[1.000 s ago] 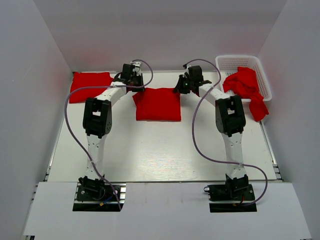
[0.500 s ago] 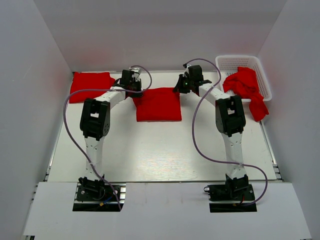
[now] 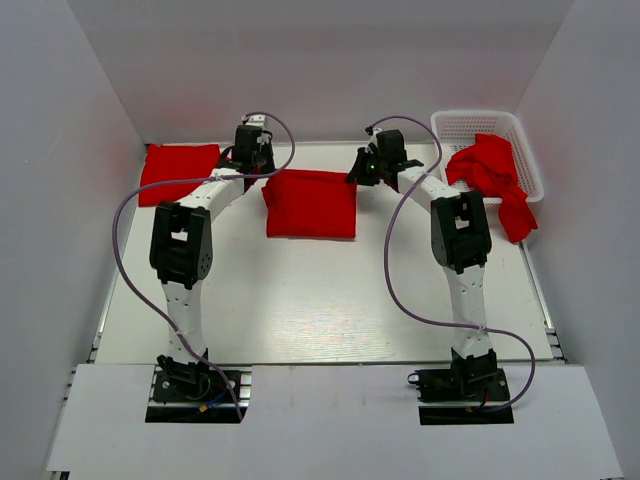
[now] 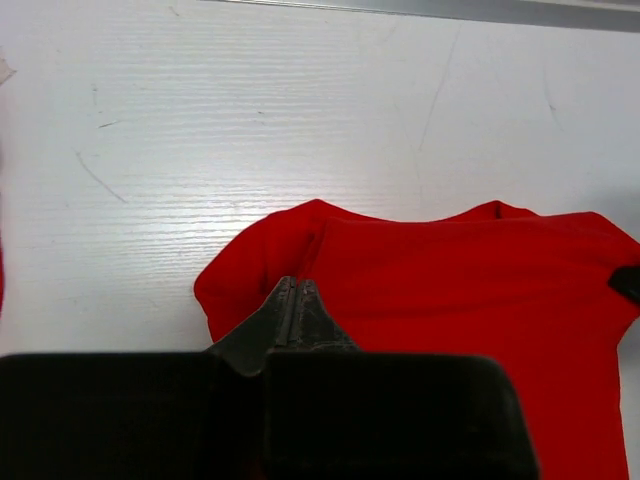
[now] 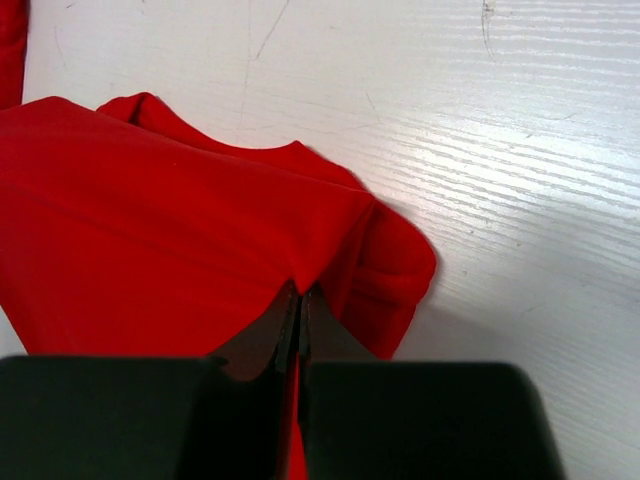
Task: Fold and stack the t-shirts
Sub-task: Smooth out wrinkles on the folded tshirt, then put the neatly folded tshirt into the corner of the board with the left arm
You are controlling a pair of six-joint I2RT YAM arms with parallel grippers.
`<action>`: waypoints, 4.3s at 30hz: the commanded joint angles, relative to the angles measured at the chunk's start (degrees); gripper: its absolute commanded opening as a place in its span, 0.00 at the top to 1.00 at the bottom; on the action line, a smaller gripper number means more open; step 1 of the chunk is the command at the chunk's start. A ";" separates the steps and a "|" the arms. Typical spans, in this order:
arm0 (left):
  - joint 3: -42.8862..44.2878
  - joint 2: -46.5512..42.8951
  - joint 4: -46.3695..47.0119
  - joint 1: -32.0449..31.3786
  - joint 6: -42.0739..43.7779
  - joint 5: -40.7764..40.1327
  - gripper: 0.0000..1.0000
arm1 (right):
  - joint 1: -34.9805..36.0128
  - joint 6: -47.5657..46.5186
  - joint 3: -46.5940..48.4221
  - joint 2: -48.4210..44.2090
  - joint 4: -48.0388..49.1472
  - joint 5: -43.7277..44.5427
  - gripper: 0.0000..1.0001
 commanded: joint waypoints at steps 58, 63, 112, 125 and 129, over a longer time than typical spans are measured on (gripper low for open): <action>9.16 7.32 -19.36 1.36 8.06 6.43 0.00 | -1.78 -2.43 -39.55 -43.60 1.61 5.92 0.10; 8.63 10.14 -18.83 0.67 8.06 7.67 0.00 | -1.69 -2.87 -40.96 -45.01 1.25 7.76 0.10; 22.26 -4.09 -21.83 0.48 37.85 -11.75 1.00 | -1.69 -5.59 -50.36 -65.04 -8.41 26.92 0.10; 17.68 -8.75 -15.58 2.24 46.99 -19.22 1.00 | -1.86 -5.77 -50.19 -66.63 -10.17 27.28 0.10; 17.68 -9.28 -14.27 2.86 49.19 -19.22 1.00 | -1.78 -6.03 -49.40 -66.80 -11.05 27.80 0.10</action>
